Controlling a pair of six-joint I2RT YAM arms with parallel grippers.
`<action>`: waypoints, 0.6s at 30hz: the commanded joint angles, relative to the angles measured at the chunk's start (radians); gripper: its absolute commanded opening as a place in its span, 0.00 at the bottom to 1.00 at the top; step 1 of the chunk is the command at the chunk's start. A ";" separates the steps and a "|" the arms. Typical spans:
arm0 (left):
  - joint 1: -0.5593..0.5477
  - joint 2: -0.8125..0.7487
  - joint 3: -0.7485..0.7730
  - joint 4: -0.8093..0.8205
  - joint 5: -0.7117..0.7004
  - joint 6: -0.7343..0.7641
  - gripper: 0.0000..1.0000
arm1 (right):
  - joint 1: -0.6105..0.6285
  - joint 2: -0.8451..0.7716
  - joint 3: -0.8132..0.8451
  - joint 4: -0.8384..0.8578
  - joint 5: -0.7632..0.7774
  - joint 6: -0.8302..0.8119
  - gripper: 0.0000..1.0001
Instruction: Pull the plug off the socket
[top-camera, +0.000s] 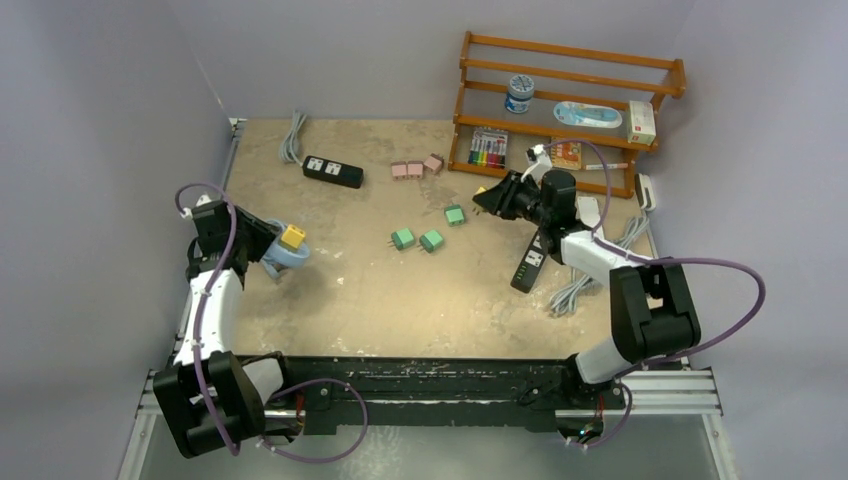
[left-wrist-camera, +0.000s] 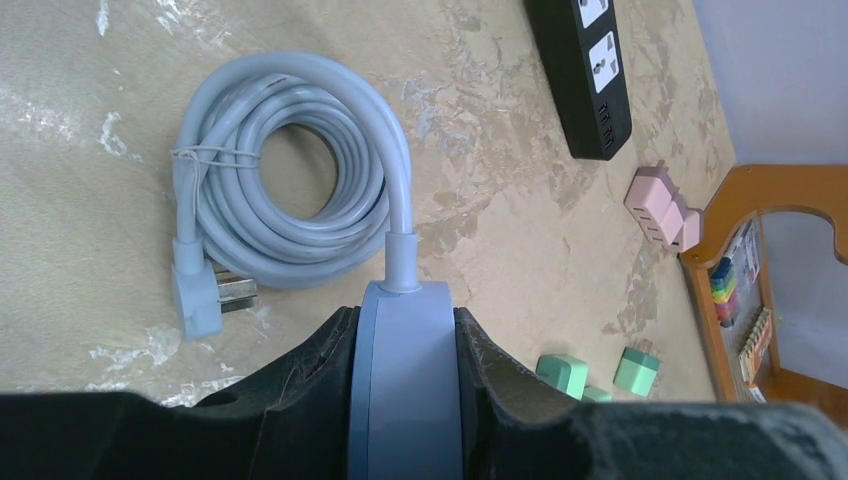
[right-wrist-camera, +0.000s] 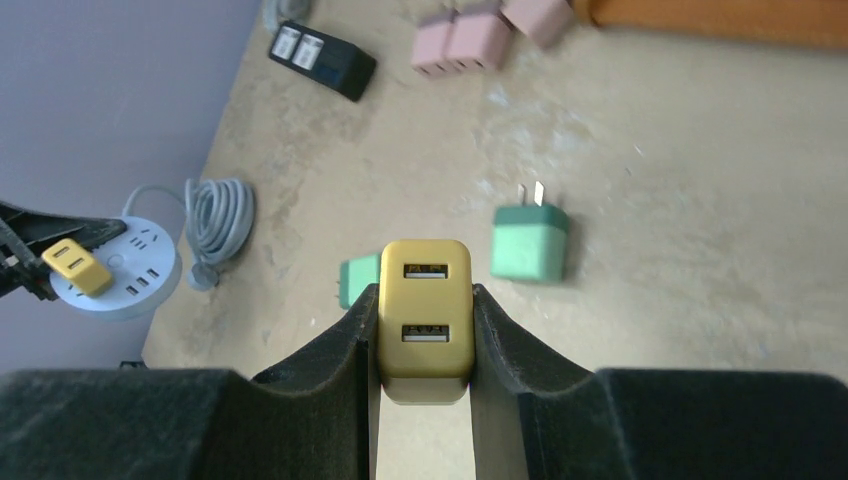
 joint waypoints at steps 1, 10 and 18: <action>-0.016 -0.005 -0.013 0.089 0.019 0.027 0.00 | -0.068 0.014 -0.022 -0.027 -0.066 0.074 0.00; -0.034 0.029 -0.013 0.103 0.060 0.035 0.00 | -0.088 0.204 0.101 -0.125 -0.058 0.055 0.00; -0.080 0.024 -0.016 0.086 0.051 0.053 0.00 | -0.089 0.426 0.288 -0.004 -0.079 0.259 0.00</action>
